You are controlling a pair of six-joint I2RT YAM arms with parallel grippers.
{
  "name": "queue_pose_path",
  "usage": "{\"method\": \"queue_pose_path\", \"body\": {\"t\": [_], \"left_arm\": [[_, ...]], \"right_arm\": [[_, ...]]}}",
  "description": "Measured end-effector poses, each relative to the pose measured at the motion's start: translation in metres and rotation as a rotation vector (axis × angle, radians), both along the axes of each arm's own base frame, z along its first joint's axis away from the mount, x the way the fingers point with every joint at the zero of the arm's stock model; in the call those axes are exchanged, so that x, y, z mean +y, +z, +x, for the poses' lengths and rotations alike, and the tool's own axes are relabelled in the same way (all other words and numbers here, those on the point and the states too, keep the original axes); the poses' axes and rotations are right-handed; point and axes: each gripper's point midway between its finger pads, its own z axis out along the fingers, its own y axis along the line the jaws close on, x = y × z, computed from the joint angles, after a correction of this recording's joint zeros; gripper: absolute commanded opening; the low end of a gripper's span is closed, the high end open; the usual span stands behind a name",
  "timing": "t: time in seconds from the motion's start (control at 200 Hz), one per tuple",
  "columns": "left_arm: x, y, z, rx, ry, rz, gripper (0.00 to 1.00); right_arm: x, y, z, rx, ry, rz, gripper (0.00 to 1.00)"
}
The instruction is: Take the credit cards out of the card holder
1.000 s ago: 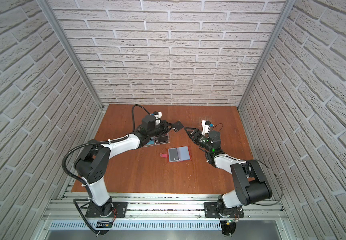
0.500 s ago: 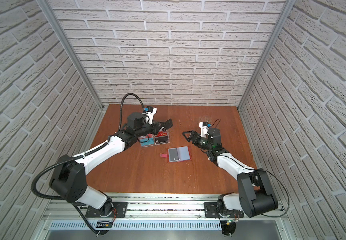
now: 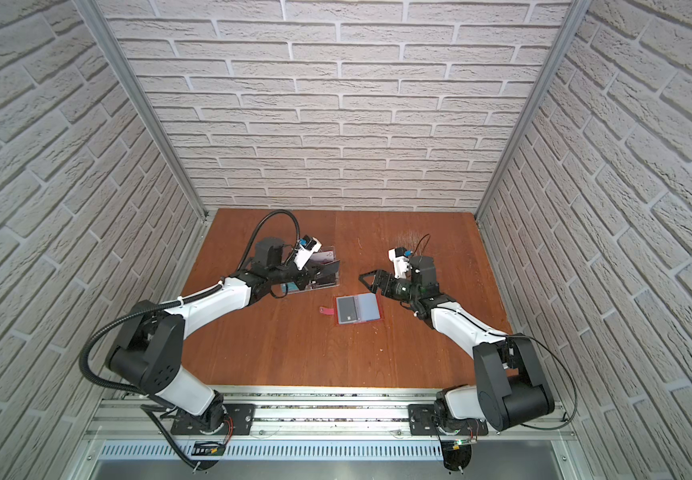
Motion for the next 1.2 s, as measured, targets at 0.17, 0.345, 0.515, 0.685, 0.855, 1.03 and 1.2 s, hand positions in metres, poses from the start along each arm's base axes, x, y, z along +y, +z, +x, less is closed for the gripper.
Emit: {"method": "queue_pose_path", "body": {"t": [0.17, 0.345, 0.515, 0.685, 0.855, 1.03, 1.2], "left_arm": [[0.001, -0.007, 0.0, -0.051, -0.095, 0.029, 0.0], [-0.002, -0.016, -0.002, -0.062, -0.183, 0.054, 0.0], [0.003, -0.02, -0.003, -0.084, -0.226, 0.074, 0.0], [0.014, -0.032, 0.001, -0.086, -0.237, 0.104, 0.0], [0.018, -0.042, 0.009, -0.079, -0.236, 0.118, 0.0], [0.015, -0.044, 0.016, -0.08, -0.232, 0.113, 0.0], [0.013, -0.049, 0.023, -0.07, -0.226, 0.109, 0.0]], "right_arm": [[0.004, -0.003, 0.002, 0.001, 0.028, -0.026, 0.96], [0.007, -0.002, 0.006, -0.011, 0.051, -0.042, 0.97], [0.011, -0.01, 0.002, 0.003, 0.079, -0.057, 0.97], [0.017, -0.016, -0.004, 0.017, 0.11, -0.071, 0.97], [0.019, -0.017, -0.005, 0.012, 0.122, -0.077, 0.97], [0.019, -0.018, -0.005, 0.01, 0.126, -0.081, 0.97], [0.019, -0.021, -0.005, 0.018, 0.126, -0.082, 0.97]]}}
